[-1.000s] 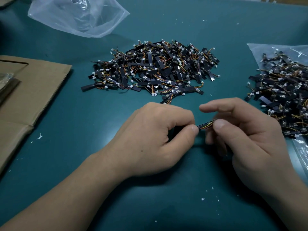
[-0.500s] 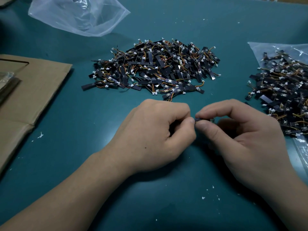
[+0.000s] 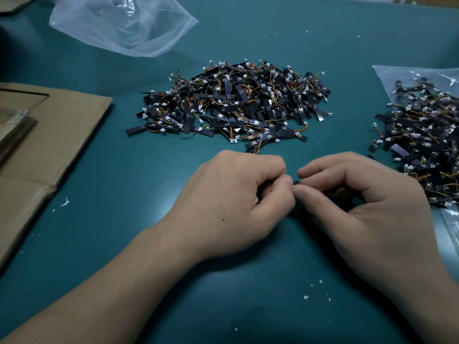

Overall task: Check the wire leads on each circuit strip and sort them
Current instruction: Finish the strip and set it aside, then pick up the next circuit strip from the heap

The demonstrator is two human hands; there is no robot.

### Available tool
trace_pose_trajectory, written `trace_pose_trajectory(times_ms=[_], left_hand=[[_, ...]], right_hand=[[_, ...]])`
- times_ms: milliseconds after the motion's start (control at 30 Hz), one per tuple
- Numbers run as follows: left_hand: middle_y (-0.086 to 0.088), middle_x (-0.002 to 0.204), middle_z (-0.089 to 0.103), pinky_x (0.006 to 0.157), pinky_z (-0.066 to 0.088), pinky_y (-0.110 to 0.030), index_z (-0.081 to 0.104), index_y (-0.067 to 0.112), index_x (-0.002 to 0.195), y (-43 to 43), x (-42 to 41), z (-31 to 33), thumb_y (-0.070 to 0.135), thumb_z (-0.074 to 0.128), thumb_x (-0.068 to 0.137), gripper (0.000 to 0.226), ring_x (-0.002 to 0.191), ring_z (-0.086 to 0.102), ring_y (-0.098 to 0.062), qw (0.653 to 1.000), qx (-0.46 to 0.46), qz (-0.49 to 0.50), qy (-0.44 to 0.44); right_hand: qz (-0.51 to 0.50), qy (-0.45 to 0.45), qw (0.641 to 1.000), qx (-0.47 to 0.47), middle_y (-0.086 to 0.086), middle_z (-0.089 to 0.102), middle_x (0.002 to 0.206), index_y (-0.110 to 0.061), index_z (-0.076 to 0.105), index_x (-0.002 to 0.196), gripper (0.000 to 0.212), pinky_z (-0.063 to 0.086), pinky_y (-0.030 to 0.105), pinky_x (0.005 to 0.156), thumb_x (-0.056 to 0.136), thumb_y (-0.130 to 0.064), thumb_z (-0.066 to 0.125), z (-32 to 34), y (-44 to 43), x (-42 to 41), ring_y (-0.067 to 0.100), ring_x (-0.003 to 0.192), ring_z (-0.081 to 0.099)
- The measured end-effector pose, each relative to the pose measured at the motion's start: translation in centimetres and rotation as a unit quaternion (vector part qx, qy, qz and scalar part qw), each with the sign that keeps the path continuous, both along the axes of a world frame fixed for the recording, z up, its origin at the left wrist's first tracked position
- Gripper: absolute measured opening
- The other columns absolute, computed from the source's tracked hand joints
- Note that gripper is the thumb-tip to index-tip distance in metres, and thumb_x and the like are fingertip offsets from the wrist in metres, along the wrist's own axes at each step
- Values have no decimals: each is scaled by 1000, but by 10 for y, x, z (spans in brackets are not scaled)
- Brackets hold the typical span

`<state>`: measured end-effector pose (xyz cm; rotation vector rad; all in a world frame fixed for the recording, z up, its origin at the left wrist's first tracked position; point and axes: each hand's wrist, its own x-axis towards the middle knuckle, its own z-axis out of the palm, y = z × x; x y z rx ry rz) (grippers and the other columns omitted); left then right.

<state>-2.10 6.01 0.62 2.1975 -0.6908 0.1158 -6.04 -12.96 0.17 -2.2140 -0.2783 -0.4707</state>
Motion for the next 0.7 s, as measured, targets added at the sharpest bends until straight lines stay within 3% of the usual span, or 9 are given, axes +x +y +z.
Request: trace_pose_trajectory(times_ms=[167, 233, 300, 400, 533, 700], left_hand=[[2, 57, 44, 53, 41, -40, 48, 15, 69, 0, 0, 0, 32, 49, 96, 32, 58, 47, -19, 1000, -18, 3, -12], [3, 59, 45, 53, 41, -39, 50, 16, 72, 1, 1, 1, 32, 47, 97, 30, 59, 47, -17, 1000, -22, -9, -14], [5, 60, 46, 54, 41, -38, 51, 17, 73, 1, 1, 1, 33, 47, 97, 29, 61, 48, -16, 1000, -19, -19, -15], [8, 62, 47, 55, 42, -37, 53, 20, 75, 2, 1, 1, 32, 48, 98, 26, 62, 49, -14, 999, -23, -22, -18], [4, 61, 47, 54, 42, -37, 53, 17, 73, 1, 1, 1, 33, 49, 97, 29, 61, 49, -16, 1000, -13, -20, -15], [5, 61, 51, 54, 42, -36, 54, 21, 74, 4, 0, 3, 35, 51, 95, 25, 61, 52, -15, 999, -25, -31, -1]], right_hand=[[41, 18, 998, 49, -10, 74, 93, -22, 72, 85, 18, 51, 23, 73, 97, -30, 61, 2, -3, -1, 14, 84, 70], [30, 32, 994, 105, -6, 73, 89, -28, 71, 99, 8, 53, 26, 65, 98, -26, 64, 1, -4, 0, 15, 72, 68], [30, 56, 988, 143, -4, 74, 86, -32, 70, 110, 17, 52, 24, 62, 94, -25, 68, 0, -5, -1, 13, 66, 66], [60, 83, 989, 105, -6, 74, 81, -33, 73, 105, 15, 52, 20, 62, 94, -36, 63, -1, -7, 0, 12, 64, 67], [78, 93, 990, 69, -7, 73, 78, -33, 72, 97, 11, 47, 14, 61, 97, -32, 61, -1, -9, 0, 11, 63, 66], [78, 89, 989, 89, -6, 73, 76, -31, 73, 94, 12, 50, 19, 59, 95, -35, 62, 1, -7, -1, 13, 62, 67]])
